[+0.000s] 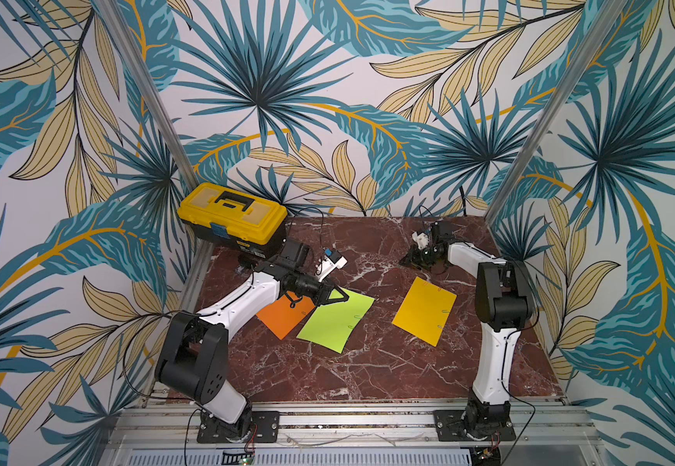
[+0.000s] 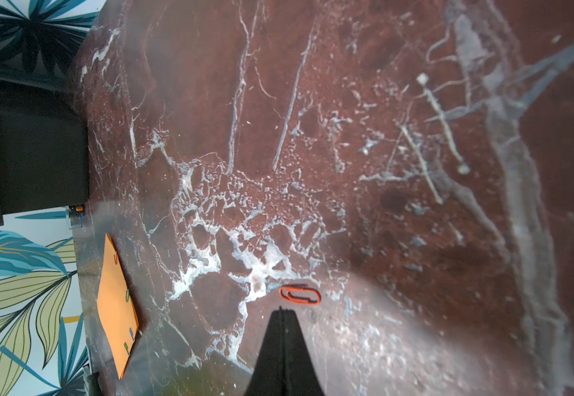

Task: Unclip the paperclips from the documents
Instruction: Place the paper clip at the center of the board.

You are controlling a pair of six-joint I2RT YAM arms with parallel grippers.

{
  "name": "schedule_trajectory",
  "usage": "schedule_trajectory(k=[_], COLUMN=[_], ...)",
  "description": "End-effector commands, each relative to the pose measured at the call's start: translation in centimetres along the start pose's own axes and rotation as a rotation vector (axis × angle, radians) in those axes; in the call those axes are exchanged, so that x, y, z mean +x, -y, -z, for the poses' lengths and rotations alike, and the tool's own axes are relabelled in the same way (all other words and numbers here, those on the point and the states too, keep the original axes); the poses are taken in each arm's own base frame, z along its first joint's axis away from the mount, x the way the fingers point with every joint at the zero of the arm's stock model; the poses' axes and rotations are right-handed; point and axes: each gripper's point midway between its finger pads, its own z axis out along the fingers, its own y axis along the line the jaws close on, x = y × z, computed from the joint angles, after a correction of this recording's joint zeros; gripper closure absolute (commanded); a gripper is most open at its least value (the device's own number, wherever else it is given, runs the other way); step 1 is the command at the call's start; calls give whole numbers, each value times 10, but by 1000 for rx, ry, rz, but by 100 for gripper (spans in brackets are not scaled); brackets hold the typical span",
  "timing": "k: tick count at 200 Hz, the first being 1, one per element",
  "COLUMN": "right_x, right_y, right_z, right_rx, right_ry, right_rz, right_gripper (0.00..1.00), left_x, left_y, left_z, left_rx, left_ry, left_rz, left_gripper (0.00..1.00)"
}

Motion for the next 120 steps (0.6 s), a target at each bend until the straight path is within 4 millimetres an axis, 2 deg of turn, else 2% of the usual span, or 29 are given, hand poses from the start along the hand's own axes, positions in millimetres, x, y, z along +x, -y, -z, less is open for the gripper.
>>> schedule_trajectory(k=[1, 34, 64, 81, 120], right_x=[3, 7, 9, 10, 10], right_y=[9, 12, 11, 13, 7], right_z=[-4, -2, 0, 0, 13], right_rx=[28, 40, 45, 55, 59], right_ry=[-15, -20, -25, -29, -10], right_rz=[-54, -61, -62, -61, -45], right_gripper=[93, 91, 75, 70, 68], left_x=[-12, -13, -15, -17, -20], left_y=[7, 7, 11, 13, 18], left_z=[4, 5, 7, 9, 13], left_rx=[-3, -1, -5, -10, -10], left_ry=[15, 17, 24, 30, 41], left_rz=[-46, -47, -58, -67, -80], left_gripper=[100, 100, 100, 100, 100])
